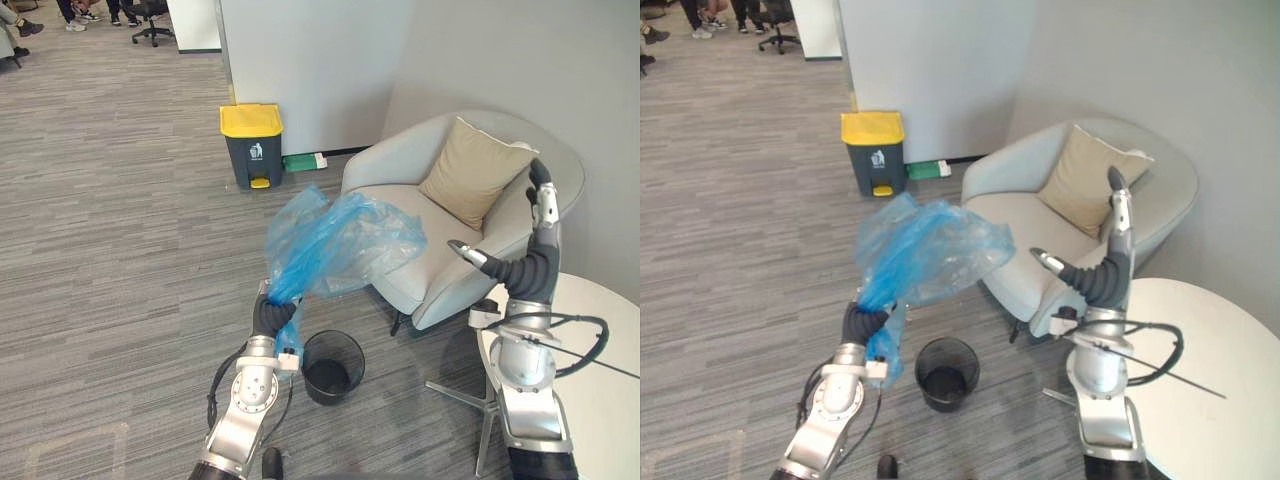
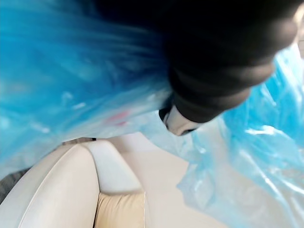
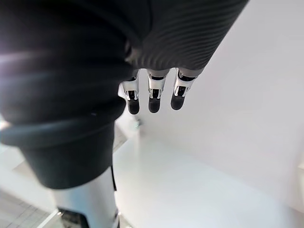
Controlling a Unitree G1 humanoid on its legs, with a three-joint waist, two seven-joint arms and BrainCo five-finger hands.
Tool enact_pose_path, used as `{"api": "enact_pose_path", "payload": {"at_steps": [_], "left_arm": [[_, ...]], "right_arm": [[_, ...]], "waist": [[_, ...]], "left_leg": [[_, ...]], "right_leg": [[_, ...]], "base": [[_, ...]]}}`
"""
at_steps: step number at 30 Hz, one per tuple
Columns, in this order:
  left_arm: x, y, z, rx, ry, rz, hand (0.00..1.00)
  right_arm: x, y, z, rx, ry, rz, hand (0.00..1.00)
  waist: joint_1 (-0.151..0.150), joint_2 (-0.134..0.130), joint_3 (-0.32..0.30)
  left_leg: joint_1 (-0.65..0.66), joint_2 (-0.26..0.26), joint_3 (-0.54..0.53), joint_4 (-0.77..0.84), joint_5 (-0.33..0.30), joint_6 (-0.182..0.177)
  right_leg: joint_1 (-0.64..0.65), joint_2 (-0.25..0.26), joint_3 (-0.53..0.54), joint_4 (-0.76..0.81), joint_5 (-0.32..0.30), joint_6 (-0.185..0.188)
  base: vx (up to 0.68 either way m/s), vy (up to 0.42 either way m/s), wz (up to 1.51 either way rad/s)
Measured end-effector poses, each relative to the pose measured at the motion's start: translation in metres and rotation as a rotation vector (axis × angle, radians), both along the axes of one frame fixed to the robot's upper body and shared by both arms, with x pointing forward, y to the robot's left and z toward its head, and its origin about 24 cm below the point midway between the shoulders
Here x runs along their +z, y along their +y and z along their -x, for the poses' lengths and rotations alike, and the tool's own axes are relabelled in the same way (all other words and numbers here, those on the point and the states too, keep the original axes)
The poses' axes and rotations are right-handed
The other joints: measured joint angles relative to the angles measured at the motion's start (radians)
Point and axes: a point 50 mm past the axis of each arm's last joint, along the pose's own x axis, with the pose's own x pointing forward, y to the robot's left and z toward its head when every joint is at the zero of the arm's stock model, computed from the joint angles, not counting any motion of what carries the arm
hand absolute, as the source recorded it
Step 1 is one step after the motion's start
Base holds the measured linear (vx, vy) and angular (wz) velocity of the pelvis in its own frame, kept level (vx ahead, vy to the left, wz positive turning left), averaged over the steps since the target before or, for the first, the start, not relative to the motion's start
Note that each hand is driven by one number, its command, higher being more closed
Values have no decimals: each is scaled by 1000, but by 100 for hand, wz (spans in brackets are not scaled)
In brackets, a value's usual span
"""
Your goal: Gather rubbish on tea table into small bin, then transfer packed bag to large trash can.
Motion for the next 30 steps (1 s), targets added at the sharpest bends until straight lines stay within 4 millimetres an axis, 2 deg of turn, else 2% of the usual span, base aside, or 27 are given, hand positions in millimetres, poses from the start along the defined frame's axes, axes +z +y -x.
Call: {"api": "enact_pose_path", "payload": {"at_steps": [1, 3, 4, 5, 6, 7, 9, 10, 12, 13, 15, 16, 18, 23, 25, 30], "left_arm": [[0, 1, 0, 0, 3, 3, 100], [-2, 5, 0, 15, 14, 17, 100], [-4, 8, 1, 25, 23, 22, 100], [-5, 8, 1, 26, 28, 26, 100], [-8, 12, 2, 37, 45, 38, 100], [-9, 13, 3, 43, 52, 43, 100], [-20, 18, 5, 50, 103, 62, 100], [-21, 19, 5, 52, 111, 63, 100], [-32, 25, 7, 58, 162, 71, 100], [-35, 26, 8, 59, 176, 74, 100], [-51, 31, 14, 65, 252, 71, 100], [-54, 33, 15, 66, 263, 76, 100], [-68, 37, 22, 80, 329, 69, 100], [-87, 48, 35, 116, 423, 74, 100], [-99, 51, 46, 135, 483, 70, 100], [-107, 55, 56, 155, 526, 70, 100]], "right_arm": [[-4, 0, 0, 5, 13, -32, 0], [-23, -1, 4, 4, 86, -137, 0], [-43, -3, 5, 3, 167, -211, 0], [-50, -4, 6, -1, 197, -239, 0], [-72, -8, 9, -17, 284, -311, 0], [-79, -9, 11, -24, 312, -330, 0], [-121, -17, 22, -56, 477, -463, 0], [-128, -18, 24, -57, 507, -485, 0], [-166, -19, 37, -74, 666, -568, 0], [-173, -18, 40, -75, 697, -585, 0], [-210, -16, 59, -106, 879, -637, 0], [-215, -16, 62, -112, 904, -644, 0], [-242, -12, 83, -142, 1052, -682, 0], [-264, -6, 106, -164, 1200, -723, 0], [-265, -5, 108, -164, 1209, -726, 0], [-263, -2, 99, -133, 1198, -717, 0]], "waist": [[-2, 0, 0], [-8, 0, 0], [-10, 1, 0], [-10, 1, 1], [-10, 4, 2], [-11, 5, 3], [-11, 10, 6], [-11, 11, 6], [-12, 16, 10], [-12, 17, 11], [-15, 24, 16], [-15, 25, 17], [-16, 25, 33], [-15, 28, 46], [-16, 26, 55], [-10, 25, 80]], "left_leg": [[0, 0, 0, 0, 0, 0], [0, -1, 0, 0, -1, 0], [0, -2, 1, 0, -2, 1], [0, -2, 1, 0, -3, 2], [0, -4, 0, 0, -4, 2], [0, -4, 0, 0, -4, 2], [0, -5, 1, 0, -9, -1], [0, -5, 1, 0, -9, 0], [2, -4, 1, 0, -20, -6], [3, -4, 1, 0, -20, -6], [5, -4, 2, 0, -24, -8], [5, -4, 2, 0, -24, -8], [22, -4, 2, 0, -29, -10], [35, -5, 5, 0, -34, -6], [61, -8, 4, 0, -43, -8], [68, -9, 4, 6, -46, -8]], "right_leg": [[0, 0, 0, 0, 0, 0], [0, -2, 0, 0, 0, 0], [0, -3, 0, 0, 0, 0], [0, -3, 0, 0, 0, 0], [0, -4, 0, 1, 0, -1], [0, -5, 0, 1, 0, -1], [-1, -7, 3, 2, 1, -2], [-1, -7, 3, 2, 1, -3], [2, -6, 1, 0, 1, -3], [4, -6, 1, -1, 1, -3], [10, -6, 0, -8, 1, -3], [12, -6, 0, -10, 1, -2], [32, -6, 0, -12, 0, -1], [40, -8, 1, -10, -18, 4], [68, -10, 2, -10, -21, -1], [69, -13, -5, 11, -34, -3]], "base": [[39, 0, -1], [20, 0, 0], [0, 0, 0], [34, 2, 1], [0, 0, 0], [36, 6, 1], [0, 0, 0], [0, 0, 0], [19, 0, 0], [36, -2, 0], [19, -2, 0], [49, -7, 1], [65, -11, 0], [36, -8, -1], [96, -14, 1], [57, -12, 1]]}}
